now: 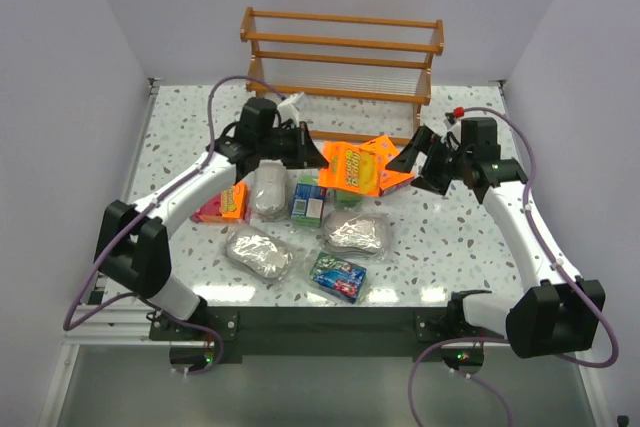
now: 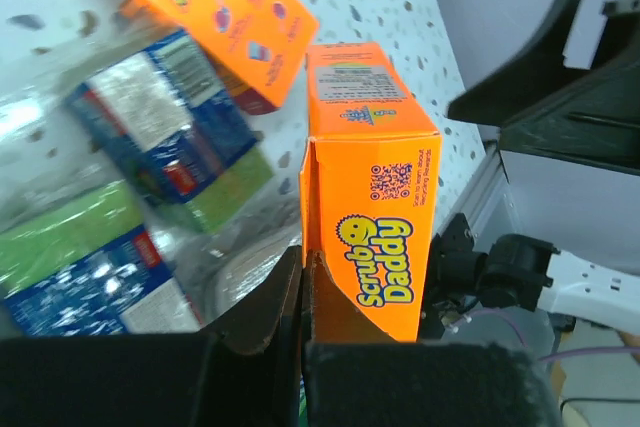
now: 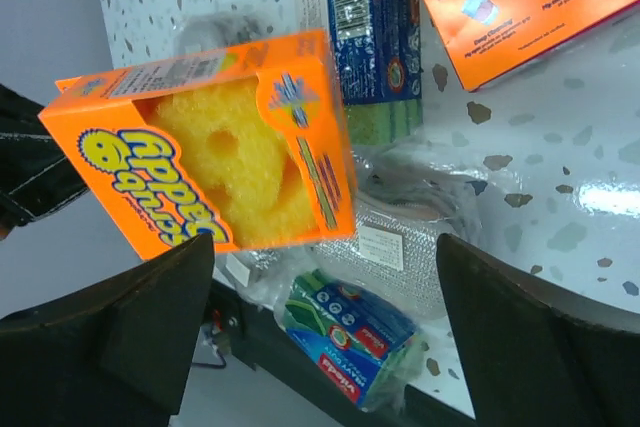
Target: Place and organize the cleaning sponges onto the shelf
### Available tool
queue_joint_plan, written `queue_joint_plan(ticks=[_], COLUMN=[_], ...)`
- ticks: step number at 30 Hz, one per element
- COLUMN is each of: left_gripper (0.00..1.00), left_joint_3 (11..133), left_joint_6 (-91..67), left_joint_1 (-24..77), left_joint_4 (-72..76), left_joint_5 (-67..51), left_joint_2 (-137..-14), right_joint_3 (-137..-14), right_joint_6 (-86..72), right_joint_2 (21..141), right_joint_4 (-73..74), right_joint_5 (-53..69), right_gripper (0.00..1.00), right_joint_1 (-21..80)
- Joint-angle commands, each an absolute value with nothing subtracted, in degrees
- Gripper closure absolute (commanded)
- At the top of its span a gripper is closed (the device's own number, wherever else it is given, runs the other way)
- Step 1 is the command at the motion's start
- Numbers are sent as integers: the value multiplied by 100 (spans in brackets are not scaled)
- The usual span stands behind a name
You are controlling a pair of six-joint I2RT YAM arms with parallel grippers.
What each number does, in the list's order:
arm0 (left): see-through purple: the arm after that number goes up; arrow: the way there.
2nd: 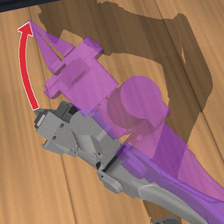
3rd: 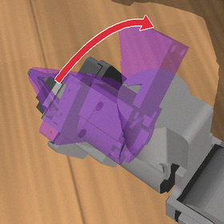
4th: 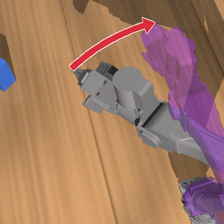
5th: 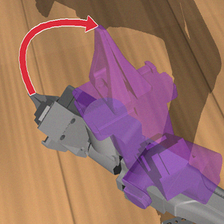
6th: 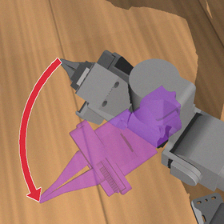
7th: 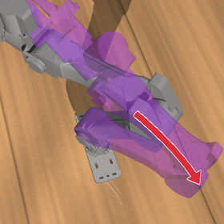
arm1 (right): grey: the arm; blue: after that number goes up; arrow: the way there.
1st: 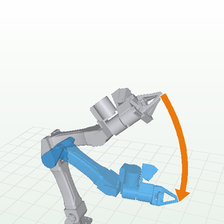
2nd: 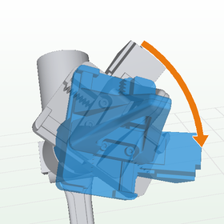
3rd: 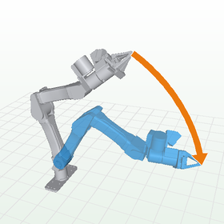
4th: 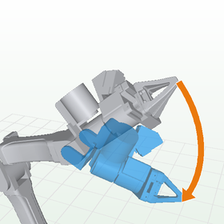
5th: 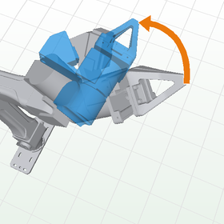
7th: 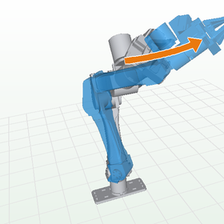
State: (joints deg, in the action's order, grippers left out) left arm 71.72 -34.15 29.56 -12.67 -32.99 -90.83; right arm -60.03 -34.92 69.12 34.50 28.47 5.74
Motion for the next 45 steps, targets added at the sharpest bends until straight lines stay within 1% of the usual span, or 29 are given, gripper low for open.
queue_joint_plan(ticks=[1,5,7,8,9,10,11,14,16,17,19,20,22,25,27,31,34,38,39,43,45], left_gripper=[100,100,100,100,100,100,100,100,100,100,100,100,100,100,100,100,100,100,100,100,100], left_joint_3=[6716,6207,6013,5672,5486,5319,5056,4678,4309,3915,3361,3218,3077,3173,3269,3856,4034,4096,4104,4201,4289], left_joint_6=[-3691,-4016,-4367,-4551,-5005,-5210,-5508,-5913,-6502,-6704,-7276,-7538,-7690,-7848,-8059,-8454,-8867,-9088,-9097,-9237,-9237], left_joint_1=[2331,1873,1645,1557,1477,1329,1284,1152,1081,1072,1046,1055,1046,1046,1046,1055,1081,1142,1134,1160,1221], left_joint_4=[-678,-168,393,674,1347,1684,2140,2486,3284,3905,4567,5232,5728,5870,6248,6328,6459,6188,6196,6441,6285], left_joint_5=[-3015,-3023,-3067,-3076,-3059,-3006,-2893,-2374,-2050,-1909,-1461,-1311,-907,-414,-134,-18,193,527,580,475,492], left_joint_2=[-8482,-8253,-8174,-8130,-8060,-8042,-8051,-8121,-8139,-8147,-8209,-8305,-8533,-8788,-9104,-9798,-10413,-10608,-10652,-10872,-10881], right_joint_3=[-6047,-6029,-6056,-6090,-6091,-6082,-6065,-6021,-6003,-5986,-5977,-5977,-5985,-5977,-5977,-5959,-5968,-5968,-5959,-5915,-5889], right_joint_6=[-4033,-4315,-4342,-4333,-4316,-4307,-4298,-4228,-4149,-4122,-4070,-4061,-4017,-3973,-3973,-3938,-3911,-3876,-3867,-3823,-3814], right_joint_2=[6882,6768,6741,6741,6733,6724,6715,6671,6619,6609,6601,6583,6583,6609,6618,6627,6627,6636,6636,6671,6706], right_joint_4=[3357,3226,3208,3260,3278,3278,3322,3401,3445,3480,3524,3542,3568,3586,3586,3621,3656,3691,3691,3691,3674], right_joint_5=[2523,2320,2338,2347,2373,2399,2443,2496,2540,2557,2636,2663,2707,2742,2804,2786,2786,2786,2786,2769,2777], right_gripper=[2,2,2,2,2,2,2,2,2,2,2,2,2,2,2,2,2,2,2,2,2], right_joint_1=[537,440,396,378,352,308,299,202,141,115,62,35,9,9,9,9,9,17,-139,-149,-167])
